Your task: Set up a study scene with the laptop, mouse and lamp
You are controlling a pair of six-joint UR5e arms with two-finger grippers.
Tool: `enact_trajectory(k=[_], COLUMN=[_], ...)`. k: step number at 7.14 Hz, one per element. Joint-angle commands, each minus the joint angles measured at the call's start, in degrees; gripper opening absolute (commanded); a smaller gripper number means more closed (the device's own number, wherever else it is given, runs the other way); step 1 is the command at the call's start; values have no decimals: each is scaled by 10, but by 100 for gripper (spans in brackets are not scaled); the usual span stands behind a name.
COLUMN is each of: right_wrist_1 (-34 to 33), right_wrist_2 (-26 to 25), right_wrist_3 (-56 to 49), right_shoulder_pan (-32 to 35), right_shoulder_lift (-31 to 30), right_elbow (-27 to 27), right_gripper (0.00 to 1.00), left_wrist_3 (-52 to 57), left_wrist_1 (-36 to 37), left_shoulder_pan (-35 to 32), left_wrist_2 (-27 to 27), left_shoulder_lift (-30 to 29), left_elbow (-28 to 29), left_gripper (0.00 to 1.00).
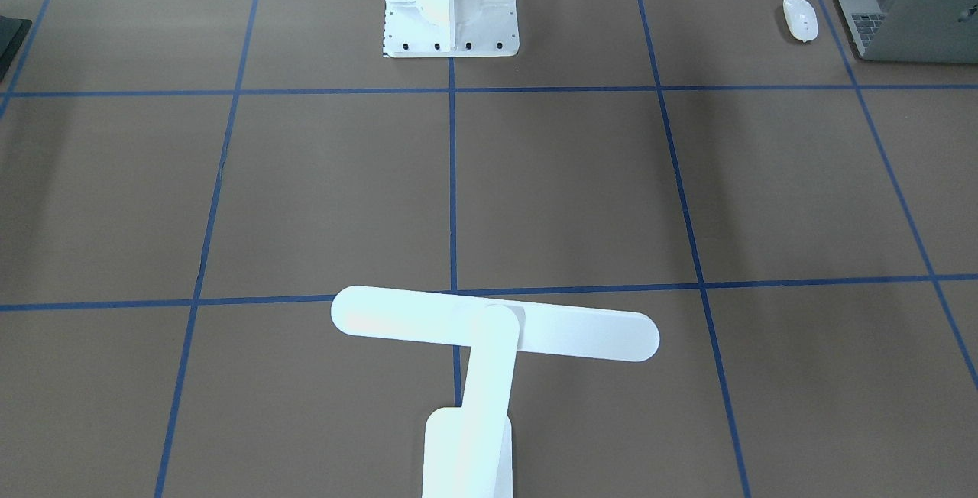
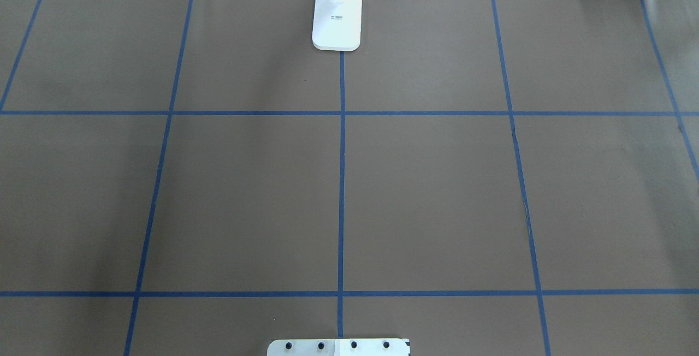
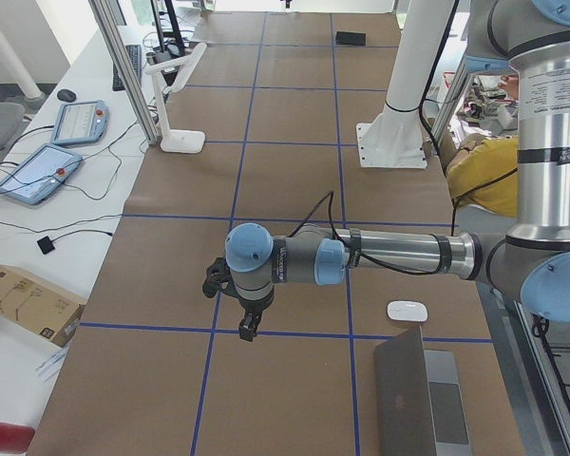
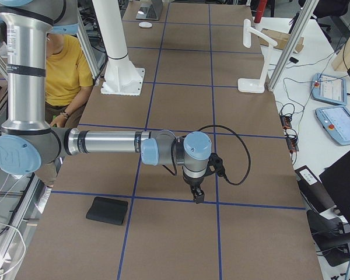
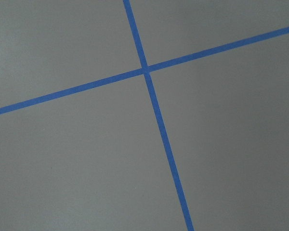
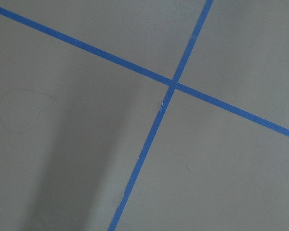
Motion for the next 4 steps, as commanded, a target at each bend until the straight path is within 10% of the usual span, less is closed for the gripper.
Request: enact_trajectory(k=[1,4], right_wrist_1=[0,0], right_wrist_2=[1,2], right_wrist_3=[0,-1], right_shoulder_pan=[0,0], right_shoulder_lift=[0,0], right_elbow=[-7,-8], right_gripper=[100,100], left_wrist_3=[5,6], left_wrist_1=[1,1], left_shoulder_pan=[-2,-1], left_wrist_2=[3,2], left_shoulder_lift=[2,0], left_elbow=[-4,2], left_gripper=[100,100])
